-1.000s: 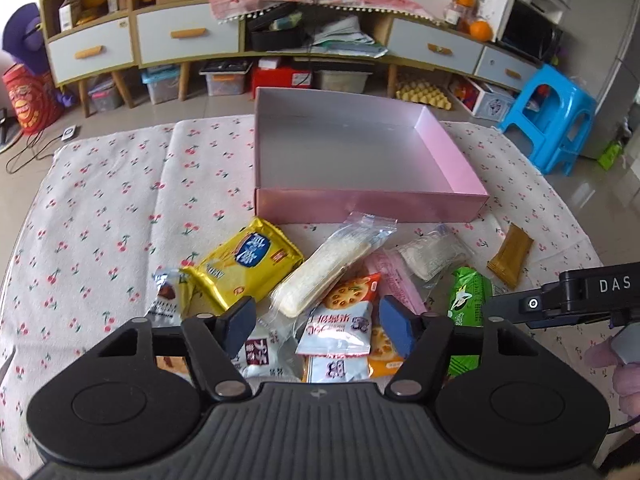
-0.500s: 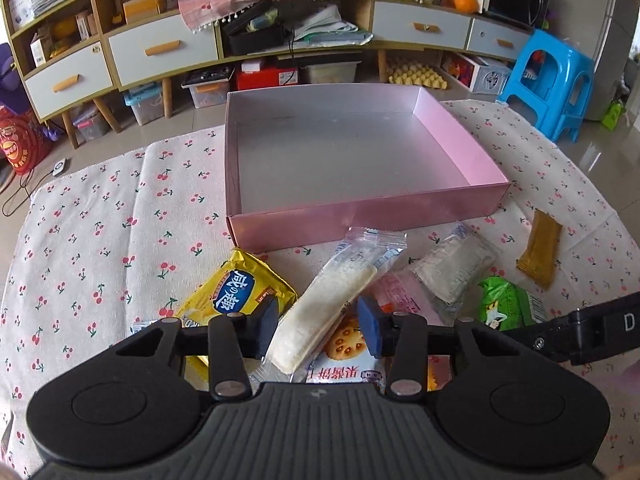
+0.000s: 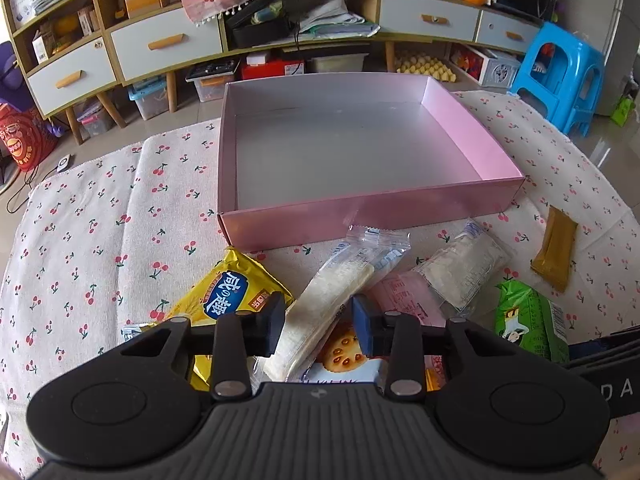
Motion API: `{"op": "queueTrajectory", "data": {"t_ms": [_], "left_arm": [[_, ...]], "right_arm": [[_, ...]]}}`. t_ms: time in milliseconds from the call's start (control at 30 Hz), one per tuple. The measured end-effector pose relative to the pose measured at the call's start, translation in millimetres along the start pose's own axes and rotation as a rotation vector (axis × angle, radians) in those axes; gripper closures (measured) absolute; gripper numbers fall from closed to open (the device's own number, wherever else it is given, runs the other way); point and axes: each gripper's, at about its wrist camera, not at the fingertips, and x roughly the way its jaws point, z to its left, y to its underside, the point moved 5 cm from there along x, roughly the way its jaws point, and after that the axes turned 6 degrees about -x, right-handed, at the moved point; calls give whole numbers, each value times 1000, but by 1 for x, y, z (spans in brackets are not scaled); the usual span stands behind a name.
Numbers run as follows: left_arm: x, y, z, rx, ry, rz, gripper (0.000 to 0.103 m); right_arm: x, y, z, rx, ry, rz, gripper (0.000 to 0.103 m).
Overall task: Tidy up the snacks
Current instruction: 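Grasp the clear bagged bread roll with the left tool while the right tool grasps the green pastry, then lift both held snacks and carry them over the pink box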
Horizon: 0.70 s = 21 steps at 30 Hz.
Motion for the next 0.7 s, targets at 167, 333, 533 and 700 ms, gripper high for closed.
{"op": "queueTrajectory", "data": {"t_ms": [167, 333, 533, 700], "left_arm": [[-3, -2, -2, -3, -11, -9, 80], [-7, -4, 0, -39, -7, -20, 87], [-12, -7, 6, -120, 15, -22, 93], [-18, -9, 8, -164, 35, -31, 95]], "right_arm": [[-3, 1, -6, 18, 4, -11, 39], [-6, 0, -9, 35, -6, -23, 50], [-9, -1, -9, 35, -16, -33, 57], [-14, -3, -8, 34, -30, -47, 57]]}}
